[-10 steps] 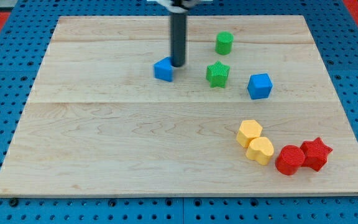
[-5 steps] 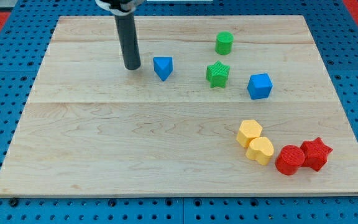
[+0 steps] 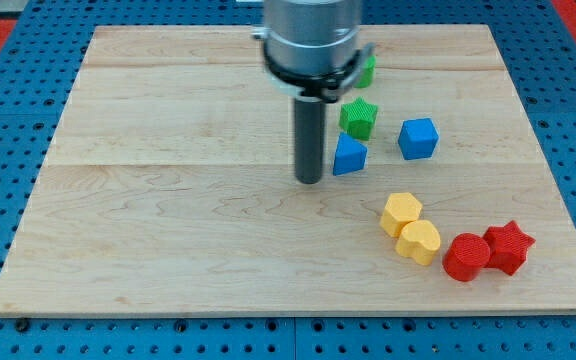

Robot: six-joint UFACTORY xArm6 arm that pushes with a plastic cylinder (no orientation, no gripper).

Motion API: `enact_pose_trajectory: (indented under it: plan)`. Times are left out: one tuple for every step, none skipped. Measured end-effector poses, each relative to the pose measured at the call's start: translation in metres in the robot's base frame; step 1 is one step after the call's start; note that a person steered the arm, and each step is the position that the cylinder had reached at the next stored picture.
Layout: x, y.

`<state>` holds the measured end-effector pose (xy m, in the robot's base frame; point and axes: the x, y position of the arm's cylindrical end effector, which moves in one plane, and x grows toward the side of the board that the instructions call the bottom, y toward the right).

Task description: Place the triangle in between the green star and cube

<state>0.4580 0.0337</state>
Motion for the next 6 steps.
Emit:
enact_pose_trajectory:
  plan:
    - [-0.02,0.052]
    - [-0.029,0.078]
    - [-0.027,-0.005]
    - [-0.095,-0.08]
    - [-0.171,-0.025]
    - [-0.195,0.033]
